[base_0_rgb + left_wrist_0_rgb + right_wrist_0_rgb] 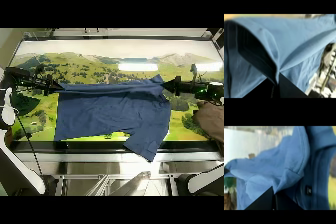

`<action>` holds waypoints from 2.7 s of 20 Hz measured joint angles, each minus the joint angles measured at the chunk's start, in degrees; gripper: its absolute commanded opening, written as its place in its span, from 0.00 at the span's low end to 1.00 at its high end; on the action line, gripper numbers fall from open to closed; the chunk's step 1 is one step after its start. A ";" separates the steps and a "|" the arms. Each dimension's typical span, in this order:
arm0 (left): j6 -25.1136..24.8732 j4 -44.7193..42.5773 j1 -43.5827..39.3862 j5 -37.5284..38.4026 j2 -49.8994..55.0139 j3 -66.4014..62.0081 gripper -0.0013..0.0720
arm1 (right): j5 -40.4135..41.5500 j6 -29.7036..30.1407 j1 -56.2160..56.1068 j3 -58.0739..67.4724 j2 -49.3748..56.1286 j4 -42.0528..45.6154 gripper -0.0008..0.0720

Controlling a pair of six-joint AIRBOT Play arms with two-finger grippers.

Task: Fold the shirts.

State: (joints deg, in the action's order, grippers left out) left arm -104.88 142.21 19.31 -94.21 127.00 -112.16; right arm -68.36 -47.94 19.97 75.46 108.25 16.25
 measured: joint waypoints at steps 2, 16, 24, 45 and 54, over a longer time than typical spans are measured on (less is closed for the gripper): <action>1.68 -1.31 -0.46 -2.03 0.13 -0.15 0.06 | -0.79 -2.25 0.00 -0.02 0.11 4.02 0.03; 8.17 -10.32 0.68 -7.34 -3.65 -0.46 0.98 | -2.84 -7.21 5.20 -0.04 -6.19 12.31 0.52; 8.48 -19.69 3.72 -6.80 -26.49 22.80 0.97 | -1.99 -11.37 9.73 -10.80 -23.45 22.21 0.52; -3.26 -16.79 2.84 11.13 -33.11 64.28 0.12 | -2.05 -8.85 8.55 -21.24 -31.17 18.18 0.52; -4.00 -16.00 -1.38 4.87 -33.53 57.18 0.68 | -4.39 -8.83 8.55 -21.24 -31.17 18.21 0.52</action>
State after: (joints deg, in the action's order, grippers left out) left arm -108.88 126.21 17.93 -89.34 93.47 -54.98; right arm -72.75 -56.77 28.51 54.22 77.08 34.46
